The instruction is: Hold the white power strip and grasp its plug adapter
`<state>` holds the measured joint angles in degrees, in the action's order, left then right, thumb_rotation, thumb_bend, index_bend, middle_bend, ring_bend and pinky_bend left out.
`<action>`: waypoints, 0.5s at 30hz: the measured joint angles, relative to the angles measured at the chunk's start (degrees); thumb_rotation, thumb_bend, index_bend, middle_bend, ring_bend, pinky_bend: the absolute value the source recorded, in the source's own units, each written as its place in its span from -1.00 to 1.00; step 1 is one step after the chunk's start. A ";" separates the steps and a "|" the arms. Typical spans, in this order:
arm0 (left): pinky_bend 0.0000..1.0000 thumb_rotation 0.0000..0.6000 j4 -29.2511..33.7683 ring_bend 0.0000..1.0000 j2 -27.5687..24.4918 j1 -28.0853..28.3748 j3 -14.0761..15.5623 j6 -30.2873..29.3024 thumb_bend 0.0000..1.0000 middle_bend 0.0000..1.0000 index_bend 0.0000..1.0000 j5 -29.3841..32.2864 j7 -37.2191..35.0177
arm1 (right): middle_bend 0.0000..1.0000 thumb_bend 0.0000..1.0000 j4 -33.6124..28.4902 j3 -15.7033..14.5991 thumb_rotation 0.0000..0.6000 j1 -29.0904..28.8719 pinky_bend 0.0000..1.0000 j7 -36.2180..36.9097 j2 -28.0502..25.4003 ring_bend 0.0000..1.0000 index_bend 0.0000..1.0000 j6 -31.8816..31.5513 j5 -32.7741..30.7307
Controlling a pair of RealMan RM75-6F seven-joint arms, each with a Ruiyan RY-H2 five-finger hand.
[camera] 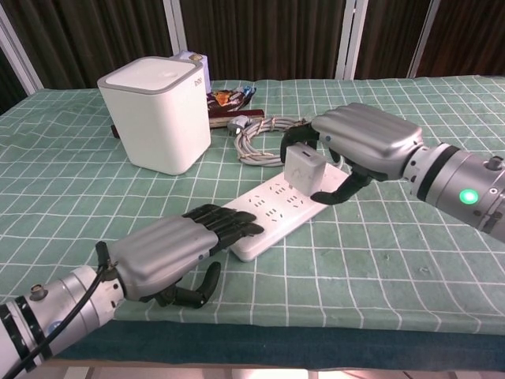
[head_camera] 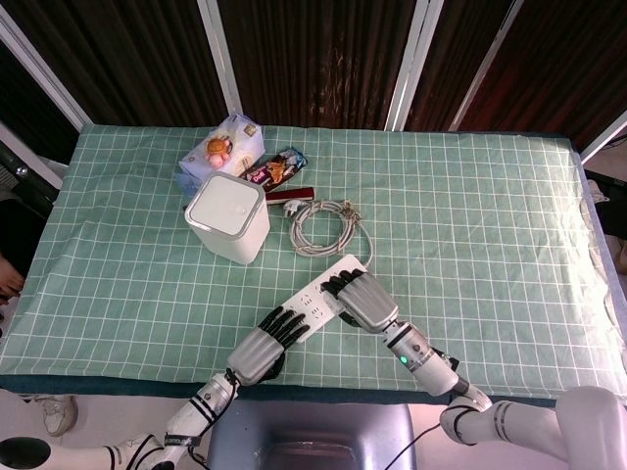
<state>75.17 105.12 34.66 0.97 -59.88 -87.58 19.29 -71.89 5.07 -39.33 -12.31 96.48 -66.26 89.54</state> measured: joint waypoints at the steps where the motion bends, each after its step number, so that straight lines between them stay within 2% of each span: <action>1: -0.93 0.50 0.13 -1.00 -0.13 -0.02 0.01 -0.69 0.58 -0.97 -1.00 -0.63 -0.47 | 0.19 -0.09 -0.22 -0.08 1.00 0.25 0.26 0.02 -0.45 -0.11 0.77 -0.64 0.33; 5: -0.93 0.45 0.94 -1.00 -0.97 -0.06 -0.15 -3.41 0.54 -0.98 -1.00 -2.89 -2.31 | 0.19 -0.10 -1.35 -0.43 1.00 1.39 0.24 -1.22 -2.86 -0.11 0.71 -2.40 1.20; 8: -0.93 0.47 3.83 -1.00 -3.43 -0.17 -0.47 -6.94 0.52 -0.98 -1.00 -5.21 -3.84 | 0.19 -0.10 -2.86 -1.22 1.00 2.62 0.23 -4.82 -7.10 -0.11 0.67 -3.74 1.85; 11: -0.93 0.46 7.45 -1.00 -6.76 -0.47 -0.80 -8.92 0.51 -0.98 -1.00 -6.37 -4.81 | 0.19 -0.10 -4.44 -2.26 1.00 3.72 0.23 -10.60 -11.74 -0.11 0.64 -3.66 1.95; 15: -0.94 0.45 10.00 -1.00 -10.23 -1.23 -0.96 -10.79 0.49 -0.98 -1.00 -7.16 -5.63 | 0.19 -0.10 -6.07 -3.68 1.00 4.89 0.23 -20.50 -15.10 -0.11 0.61 -1.70 0.89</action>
<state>85.17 94.89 33.43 0.01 -70.67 -94.75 13.66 -77.96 1.39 -34.44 -32.80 81.37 -67.96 90.43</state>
